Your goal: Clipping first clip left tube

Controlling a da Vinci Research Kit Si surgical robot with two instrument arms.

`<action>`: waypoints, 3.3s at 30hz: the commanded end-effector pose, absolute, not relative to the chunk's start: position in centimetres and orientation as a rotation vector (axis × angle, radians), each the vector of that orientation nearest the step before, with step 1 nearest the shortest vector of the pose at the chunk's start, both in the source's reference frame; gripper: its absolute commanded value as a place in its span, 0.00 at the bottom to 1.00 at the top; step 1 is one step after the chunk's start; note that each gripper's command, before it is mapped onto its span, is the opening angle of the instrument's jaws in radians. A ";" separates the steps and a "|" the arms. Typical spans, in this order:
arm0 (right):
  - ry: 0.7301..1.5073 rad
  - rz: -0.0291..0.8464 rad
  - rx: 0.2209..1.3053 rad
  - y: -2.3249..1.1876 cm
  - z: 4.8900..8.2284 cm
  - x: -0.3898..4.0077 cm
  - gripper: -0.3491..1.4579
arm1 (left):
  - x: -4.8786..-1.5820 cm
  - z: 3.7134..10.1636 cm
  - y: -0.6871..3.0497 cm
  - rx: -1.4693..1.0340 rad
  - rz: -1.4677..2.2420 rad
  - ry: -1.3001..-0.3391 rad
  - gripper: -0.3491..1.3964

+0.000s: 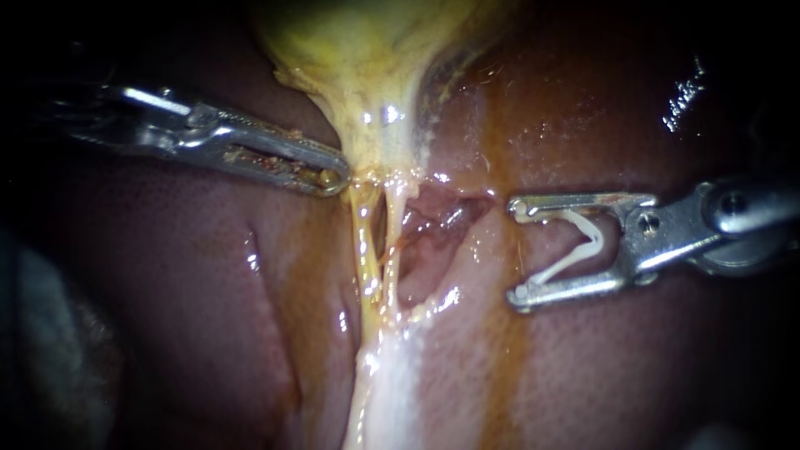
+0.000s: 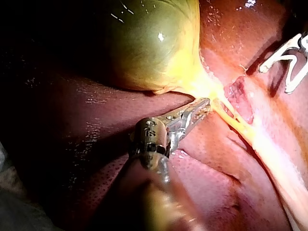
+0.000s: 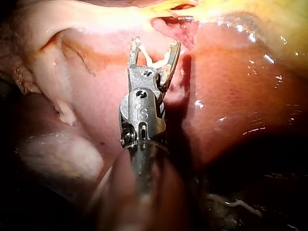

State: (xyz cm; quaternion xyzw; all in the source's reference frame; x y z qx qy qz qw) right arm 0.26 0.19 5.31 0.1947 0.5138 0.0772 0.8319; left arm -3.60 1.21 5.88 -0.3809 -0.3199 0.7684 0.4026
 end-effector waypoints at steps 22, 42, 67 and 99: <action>1.100 0.155 0.438 0.14 5.26 0.46 0.47 | -3.22 5.24 1.35 -0.957 1.919 -0.795 0.00; 1.136 0.245 0.577 -0.06 5.44 1.47 0.46 | -3.26 5.24 1.35 -0.959 1.923 -0.791 0.00; 1.138 0.277 0.675 -0.15 6.25 1.64 0.46 | -3.28 5.23 1.34 -0.959 1.922 -0.790 0.00; 1.235 0.269 0.767 -0.26 6.10 2.27 0.46 | -3.29 5.24 1.36 -0.959 1.921 -0.789 0.00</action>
